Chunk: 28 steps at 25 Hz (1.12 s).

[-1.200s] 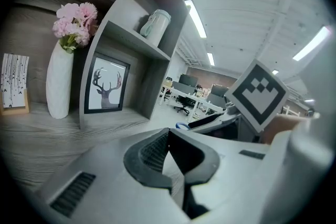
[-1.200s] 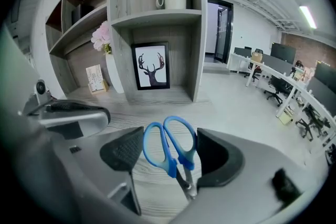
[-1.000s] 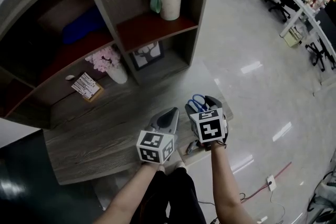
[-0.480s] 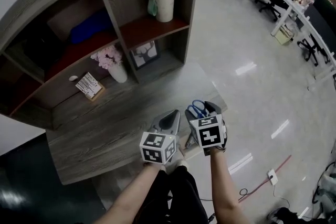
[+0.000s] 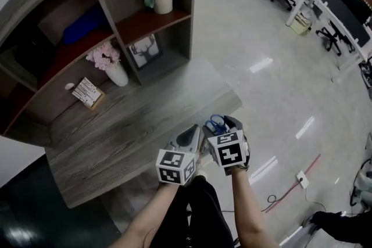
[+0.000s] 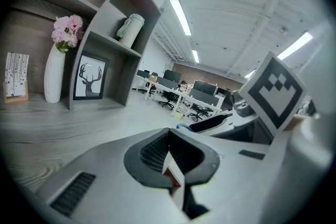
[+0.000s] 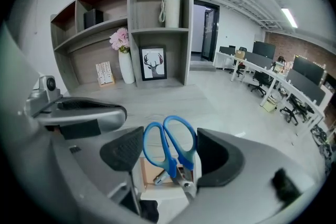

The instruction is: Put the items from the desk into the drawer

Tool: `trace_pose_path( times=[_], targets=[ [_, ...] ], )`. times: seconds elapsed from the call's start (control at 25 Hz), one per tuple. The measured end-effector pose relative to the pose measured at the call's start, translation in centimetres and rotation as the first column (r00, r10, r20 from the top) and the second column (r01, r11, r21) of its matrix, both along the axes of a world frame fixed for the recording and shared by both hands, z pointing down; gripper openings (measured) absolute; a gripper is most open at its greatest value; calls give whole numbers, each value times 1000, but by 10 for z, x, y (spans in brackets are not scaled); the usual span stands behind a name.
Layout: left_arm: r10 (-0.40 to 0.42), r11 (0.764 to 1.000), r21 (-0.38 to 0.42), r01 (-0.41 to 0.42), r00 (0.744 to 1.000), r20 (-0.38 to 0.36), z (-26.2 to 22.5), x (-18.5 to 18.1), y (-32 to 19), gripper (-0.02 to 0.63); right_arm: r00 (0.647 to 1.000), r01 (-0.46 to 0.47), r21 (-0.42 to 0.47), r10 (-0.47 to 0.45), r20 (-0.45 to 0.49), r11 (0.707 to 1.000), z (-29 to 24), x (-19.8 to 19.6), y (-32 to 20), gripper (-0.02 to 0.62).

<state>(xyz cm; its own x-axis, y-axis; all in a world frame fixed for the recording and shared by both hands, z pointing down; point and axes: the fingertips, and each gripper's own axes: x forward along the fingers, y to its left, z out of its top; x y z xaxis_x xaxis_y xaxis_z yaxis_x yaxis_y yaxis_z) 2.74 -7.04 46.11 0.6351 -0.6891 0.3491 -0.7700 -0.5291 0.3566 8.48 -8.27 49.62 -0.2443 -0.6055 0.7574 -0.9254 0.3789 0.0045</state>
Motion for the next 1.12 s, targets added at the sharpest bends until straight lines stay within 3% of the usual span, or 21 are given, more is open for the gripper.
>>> trace_pose_path(
  times=[0.64, 1.12],
  targets=[
    [154, 987, -56, -152, 987, 47, 56, 39, 50, 9, 996, -93, -88, 92, -11, 992, 56, 36, 54, 328],
    [156, 984, -93, -149, 985, 76, 106, 26, 73, 9, 998, -53, -160, 55, 9, 986, 110, 19, 68, 328]
  ],
)
